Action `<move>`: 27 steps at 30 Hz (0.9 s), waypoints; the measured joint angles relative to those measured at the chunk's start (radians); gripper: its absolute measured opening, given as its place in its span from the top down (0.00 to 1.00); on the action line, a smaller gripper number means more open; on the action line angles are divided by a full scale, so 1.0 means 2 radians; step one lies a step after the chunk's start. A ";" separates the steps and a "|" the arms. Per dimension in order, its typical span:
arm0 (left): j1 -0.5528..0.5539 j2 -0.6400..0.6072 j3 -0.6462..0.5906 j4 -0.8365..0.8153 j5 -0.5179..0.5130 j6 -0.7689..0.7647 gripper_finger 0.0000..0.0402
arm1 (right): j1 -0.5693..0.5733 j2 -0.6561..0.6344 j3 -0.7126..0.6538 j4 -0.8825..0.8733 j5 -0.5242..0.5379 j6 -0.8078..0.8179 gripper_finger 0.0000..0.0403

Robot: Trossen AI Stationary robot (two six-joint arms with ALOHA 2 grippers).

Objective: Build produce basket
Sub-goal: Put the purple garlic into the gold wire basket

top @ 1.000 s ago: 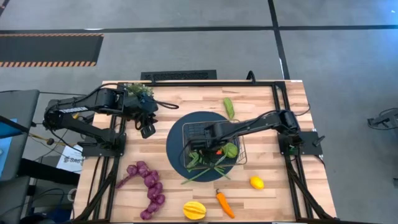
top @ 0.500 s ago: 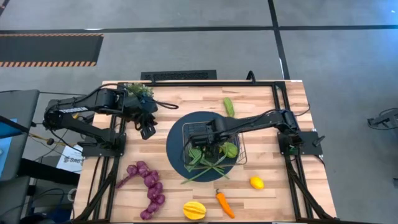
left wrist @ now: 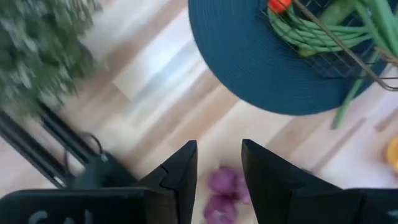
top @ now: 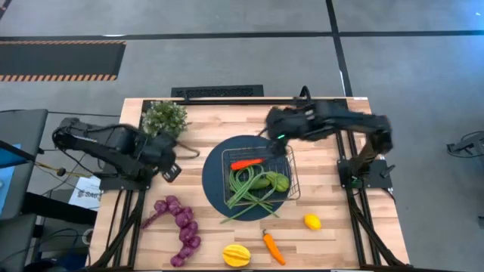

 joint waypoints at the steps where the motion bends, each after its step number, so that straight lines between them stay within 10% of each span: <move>1: -0.021 0.000 0.000 0.000 -0.006 -0.028 0.72 | -0.001 -0.012 0.001 0.002 0.001 0.000 0.44; 10: -0.164 0.018 0.000 -0.001 0.002 -0.200 0.72 | 0.015 -0.062 0.000 0.003 0.001 -0.008 0.45; 27: -0.212 0.105 0.000 0.019 0.055 -0.221 0.72 | 0.036 -0.023 -0.001 0.001 0.008 -0.079 0.45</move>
